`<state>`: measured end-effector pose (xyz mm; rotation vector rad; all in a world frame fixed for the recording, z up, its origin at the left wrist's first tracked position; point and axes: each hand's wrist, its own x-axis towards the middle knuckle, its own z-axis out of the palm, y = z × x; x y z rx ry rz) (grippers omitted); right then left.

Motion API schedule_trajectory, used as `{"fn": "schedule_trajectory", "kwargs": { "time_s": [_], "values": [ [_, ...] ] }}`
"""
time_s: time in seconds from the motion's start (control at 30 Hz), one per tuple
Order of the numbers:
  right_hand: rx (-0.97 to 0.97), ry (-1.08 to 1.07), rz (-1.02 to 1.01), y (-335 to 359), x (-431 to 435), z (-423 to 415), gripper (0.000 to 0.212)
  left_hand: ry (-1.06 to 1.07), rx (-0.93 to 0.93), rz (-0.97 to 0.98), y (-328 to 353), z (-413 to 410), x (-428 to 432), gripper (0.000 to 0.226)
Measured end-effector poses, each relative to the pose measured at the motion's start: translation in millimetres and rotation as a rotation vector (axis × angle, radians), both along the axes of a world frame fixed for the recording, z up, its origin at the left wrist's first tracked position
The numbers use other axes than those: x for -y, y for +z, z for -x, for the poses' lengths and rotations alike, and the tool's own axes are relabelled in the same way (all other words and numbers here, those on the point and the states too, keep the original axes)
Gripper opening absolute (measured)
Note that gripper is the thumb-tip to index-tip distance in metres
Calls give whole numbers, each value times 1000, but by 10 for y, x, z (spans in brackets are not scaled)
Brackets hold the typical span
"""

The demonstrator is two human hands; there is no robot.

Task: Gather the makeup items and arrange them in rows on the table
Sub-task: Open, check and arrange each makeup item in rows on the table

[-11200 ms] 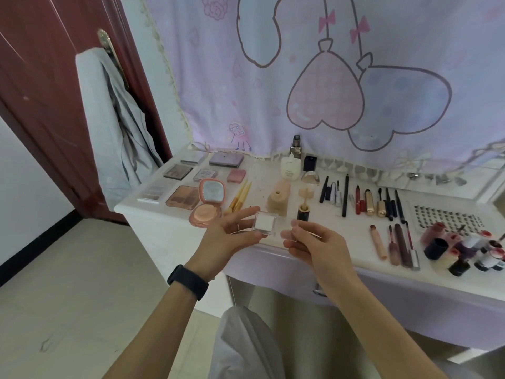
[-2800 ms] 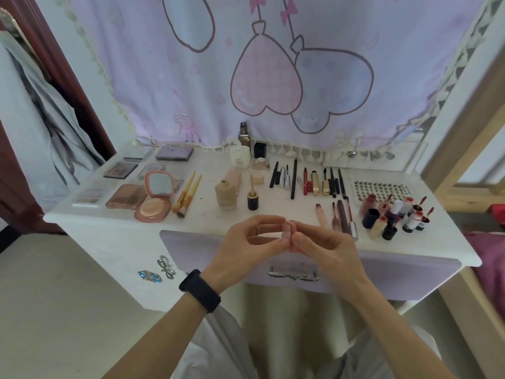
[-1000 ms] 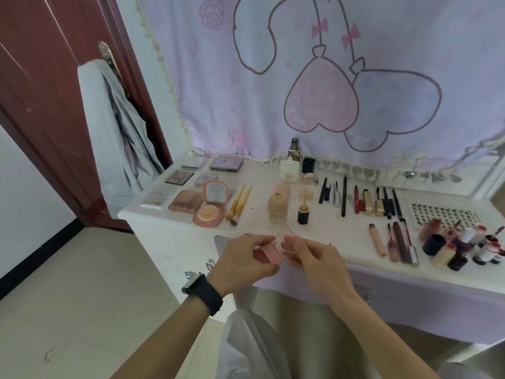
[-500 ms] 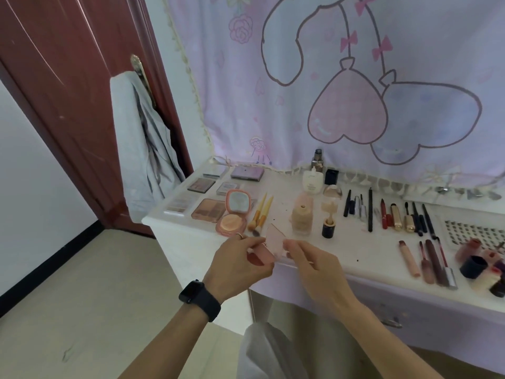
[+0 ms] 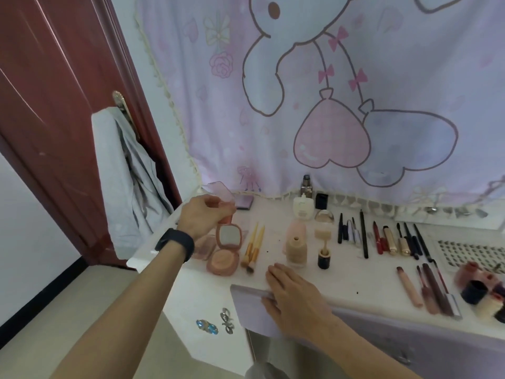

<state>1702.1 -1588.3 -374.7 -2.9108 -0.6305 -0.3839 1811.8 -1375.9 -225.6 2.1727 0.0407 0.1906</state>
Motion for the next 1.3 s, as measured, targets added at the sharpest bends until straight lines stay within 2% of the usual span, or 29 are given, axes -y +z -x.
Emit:
{"fn": "schedule_trajectory", "kwargs": {
  "time_s": [0.17, 0.4, 0.73, 1.03, 1.3],
  "values": [
    [117, 72, 49, -142, 124, -98, 58, 8, -32, -129, 81, -483, 167, 33],
    [213, 89, 77, -174, 125, -94, 56, -53, -108, -279, -119, -998, 449, 55],
    [227, 75, 130, -216, 95, -83, 57, -31, -200, -346, -411, -1389, 746, 42],
    [194, 77, 104, -225, 71, -89, 58, -37, -246, -497, -583, -1564, 900, 44],
    [199, 73, 82, -196, 73, -82, 57, 9, -255, -601, -681, -1635, 946, 70]
  ]
}}
